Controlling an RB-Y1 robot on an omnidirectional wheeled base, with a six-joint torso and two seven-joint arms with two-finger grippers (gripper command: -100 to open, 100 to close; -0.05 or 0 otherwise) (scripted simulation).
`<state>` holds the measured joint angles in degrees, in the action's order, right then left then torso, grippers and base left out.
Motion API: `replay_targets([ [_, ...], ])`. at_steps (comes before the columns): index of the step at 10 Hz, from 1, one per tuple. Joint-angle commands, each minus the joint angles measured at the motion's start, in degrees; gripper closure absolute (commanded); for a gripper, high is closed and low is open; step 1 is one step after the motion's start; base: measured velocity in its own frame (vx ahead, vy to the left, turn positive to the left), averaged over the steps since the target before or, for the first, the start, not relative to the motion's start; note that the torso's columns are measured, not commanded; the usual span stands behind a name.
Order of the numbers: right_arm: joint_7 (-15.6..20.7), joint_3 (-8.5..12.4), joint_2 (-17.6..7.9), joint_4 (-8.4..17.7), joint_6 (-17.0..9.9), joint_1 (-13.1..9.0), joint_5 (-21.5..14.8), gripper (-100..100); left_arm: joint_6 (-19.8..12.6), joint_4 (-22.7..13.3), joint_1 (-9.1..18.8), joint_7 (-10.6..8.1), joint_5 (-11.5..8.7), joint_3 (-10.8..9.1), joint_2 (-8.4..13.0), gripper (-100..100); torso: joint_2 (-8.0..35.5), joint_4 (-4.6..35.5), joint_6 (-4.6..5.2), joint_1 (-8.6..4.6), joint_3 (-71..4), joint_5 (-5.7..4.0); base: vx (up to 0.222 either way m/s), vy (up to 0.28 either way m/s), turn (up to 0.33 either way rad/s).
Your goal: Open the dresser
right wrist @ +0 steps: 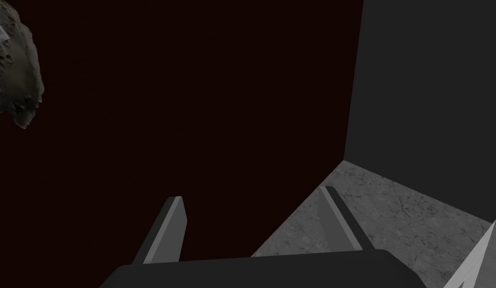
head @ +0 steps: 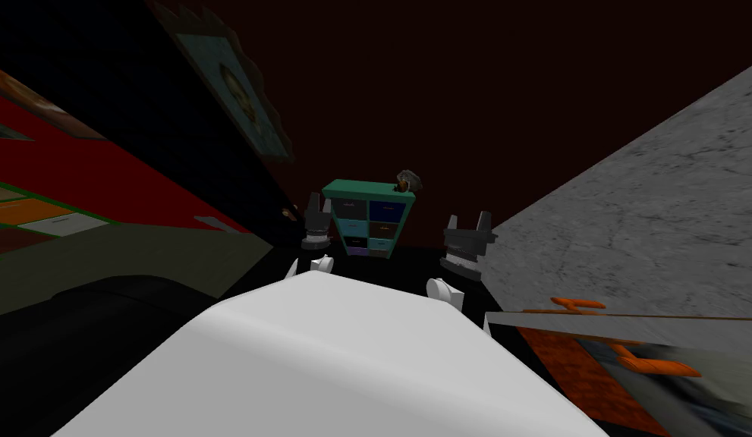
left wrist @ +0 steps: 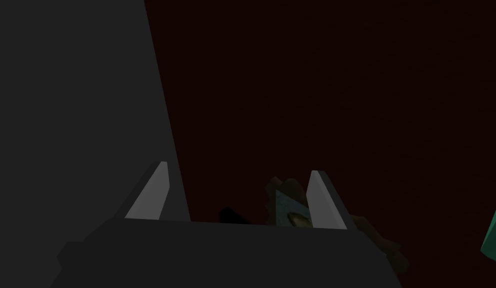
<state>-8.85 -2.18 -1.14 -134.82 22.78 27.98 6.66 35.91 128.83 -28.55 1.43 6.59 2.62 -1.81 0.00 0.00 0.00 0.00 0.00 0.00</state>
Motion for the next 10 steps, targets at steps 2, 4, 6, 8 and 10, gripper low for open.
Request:
replay_targets([
  [2, 0.0, 0.0, 0.0, 0.0, 0.0, 0.0, 0.0, 0, 0.0, 0.0, 0.0, 0.0, 0.0, 0.0, 0.0, 0, 5.97, 6.0, 0.0, 0.0, -12.0, 0.0, 0.0, 0.0, 0.0],
  [4, 0.0, 0.0, 0.0, -0.01, 0.0, 0.0, 0.0, 0, 0.0, 0.01, 0.0, 0.0, 0.0, 0.0, 0.0, 0, 14.22, 14.24, 0.0, 0.0, -28.5, 0.0, 0.0, 0.0, 0.0],
  [6, 0.0, 0.0, 0.0, -0.01, 0.0, 0.0, 0.0, 0, 0.0, 0.01, 0.0, 0.0, 0.0, 0.0, 0.0, 0, 22.69, 22.68, 0.0, 0.0, -45.36, 0.0, 0.0, 0.0, 0.0],
  [8, 0.0, 0.0, 0.0, -0.02, 0.01, 0.0, 0.0, 0, 0.0, 0.02, 0.0, 0.0, 0.0, 0.0, 0.0, 0, 31.16, 31.14, 0.0, 0.0, -62.27, 0.0, 0.0, 0.0, 0.0],
  [10, 0.0, 0.0, 0.0, -0.02, 0.01, 0.0, 0.0, 0, 0.03, -0.55, 0.11, -0.01, -0.05, -0.02, 2.75, -100, 39.62, 39.6, 0.0, 0.0, -79.19, 0.0, 0.006, -0.006, 0.0],
])
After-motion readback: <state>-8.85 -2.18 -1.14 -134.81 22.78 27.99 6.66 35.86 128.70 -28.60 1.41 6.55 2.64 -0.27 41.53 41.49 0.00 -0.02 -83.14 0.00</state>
